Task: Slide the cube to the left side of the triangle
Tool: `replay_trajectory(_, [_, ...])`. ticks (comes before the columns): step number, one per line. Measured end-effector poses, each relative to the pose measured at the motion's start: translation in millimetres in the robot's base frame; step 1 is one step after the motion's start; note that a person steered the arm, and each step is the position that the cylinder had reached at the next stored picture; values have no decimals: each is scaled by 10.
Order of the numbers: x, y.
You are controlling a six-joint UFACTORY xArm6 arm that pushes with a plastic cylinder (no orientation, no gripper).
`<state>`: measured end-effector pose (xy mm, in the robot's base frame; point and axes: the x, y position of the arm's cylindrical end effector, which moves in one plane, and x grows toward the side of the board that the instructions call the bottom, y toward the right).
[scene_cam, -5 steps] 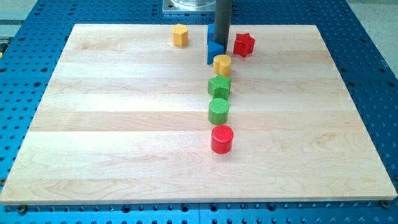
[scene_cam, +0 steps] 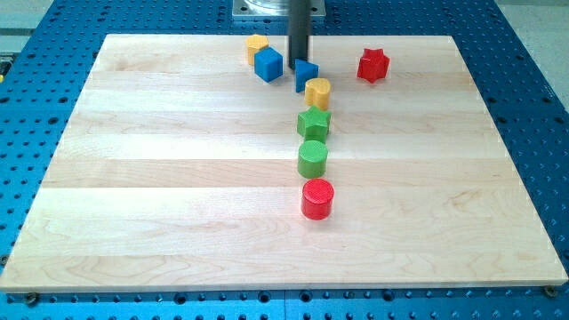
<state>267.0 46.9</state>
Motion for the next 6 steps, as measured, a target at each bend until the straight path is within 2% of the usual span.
replay_trajectory(1, [-101,348])
replay_trajectory(2, [-191,-236])
replay_trajectory(3, [168,-1092])
replay_trajectory(4, [551,-909])
replay_trajectory(5, [767,-1194])
replay_trajectory(6, [581,-1856])
